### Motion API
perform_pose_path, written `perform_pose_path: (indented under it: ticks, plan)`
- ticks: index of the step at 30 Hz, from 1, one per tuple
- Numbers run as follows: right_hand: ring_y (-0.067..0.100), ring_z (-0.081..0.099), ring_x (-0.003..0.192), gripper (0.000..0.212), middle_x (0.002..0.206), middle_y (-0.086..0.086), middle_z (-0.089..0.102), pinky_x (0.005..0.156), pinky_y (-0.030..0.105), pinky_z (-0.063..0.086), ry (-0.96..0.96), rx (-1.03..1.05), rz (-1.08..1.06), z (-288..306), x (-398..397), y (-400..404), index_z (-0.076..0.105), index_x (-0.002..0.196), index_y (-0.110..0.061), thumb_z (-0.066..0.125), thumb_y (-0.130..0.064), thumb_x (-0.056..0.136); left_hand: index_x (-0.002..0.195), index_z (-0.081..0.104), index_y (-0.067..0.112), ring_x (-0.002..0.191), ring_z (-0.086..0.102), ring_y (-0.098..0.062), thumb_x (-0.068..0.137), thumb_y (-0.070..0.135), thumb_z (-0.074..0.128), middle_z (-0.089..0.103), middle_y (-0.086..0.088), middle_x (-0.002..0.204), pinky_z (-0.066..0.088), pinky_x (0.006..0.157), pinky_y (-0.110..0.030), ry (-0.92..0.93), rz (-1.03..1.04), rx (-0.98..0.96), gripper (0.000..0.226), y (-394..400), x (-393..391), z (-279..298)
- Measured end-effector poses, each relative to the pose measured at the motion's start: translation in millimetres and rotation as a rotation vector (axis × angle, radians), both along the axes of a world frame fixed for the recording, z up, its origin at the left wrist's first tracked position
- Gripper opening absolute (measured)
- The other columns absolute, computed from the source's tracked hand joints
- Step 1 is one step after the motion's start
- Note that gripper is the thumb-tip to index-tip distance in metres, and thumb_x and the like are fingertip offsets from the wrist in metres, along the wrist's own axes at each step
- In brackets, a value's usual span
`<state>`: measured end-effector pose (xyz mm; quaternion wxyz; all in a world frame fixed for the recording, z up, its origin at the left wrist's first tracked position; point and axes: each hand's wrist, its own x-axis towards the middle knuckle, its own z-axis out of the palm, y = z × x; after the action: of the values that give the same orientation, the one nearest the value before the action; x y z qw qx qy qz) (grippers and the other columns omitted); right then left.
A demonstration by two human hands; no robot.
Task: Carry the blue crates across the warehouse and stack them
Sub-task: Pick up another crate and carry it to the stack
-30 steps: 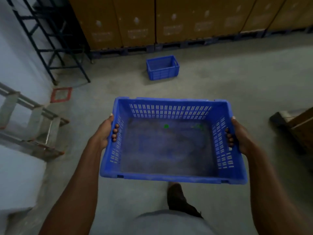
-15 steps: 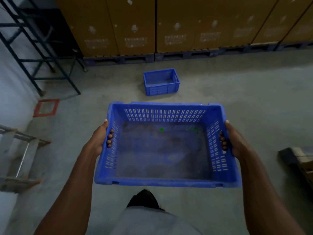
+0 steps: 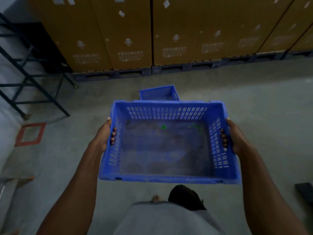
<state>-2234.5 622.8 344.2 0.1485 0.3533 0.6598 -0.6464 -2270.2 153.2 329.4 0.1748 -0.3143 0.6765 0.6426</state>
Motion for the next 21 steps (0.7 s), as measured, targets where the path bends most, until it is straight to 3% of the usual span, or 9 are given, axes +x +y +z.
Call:
perform_pose_path:
  ticks: [9, 21]
  plan:
    - [0.013, 0.029, 0.039, 0.053, 0.053, -0.001, 0.035, 0.036, 0.021, 0.025, -0.048, -0.033, 0.065, -27, -227, 46, 0.042, 0.071, -0.020, 0.035, -0.067, 0.094, 0.073, 0.044, 0.020, 0.034, 0.029, -0.012, 0.099, 0.069, 0.028, 0.036, 0.004, 0.049, 0.027, 0.038, -0.019, -0.024, 0.071, -0.017, 0.058, 41, -199, -22]
    - [0.016, 0.029, 0.042, 0.053, 0.053, 0.001, 0.035, 0.038, 0.024, 0.027, -0.091, 0.007, 0.180, -71, -498, 80, 0.042, 0.071, -0.020, 0.037, -0.067, 0.094, 0.074, 0.046, 0.019, 0.038, 0.031, -0.014, 0.099, 0.069, 0.030, 0.038, 0.003, 0.050, 0.028, 0.042, -0.023, -0.107, 0.241, 0.020, 0.058, 80, -394, -68]
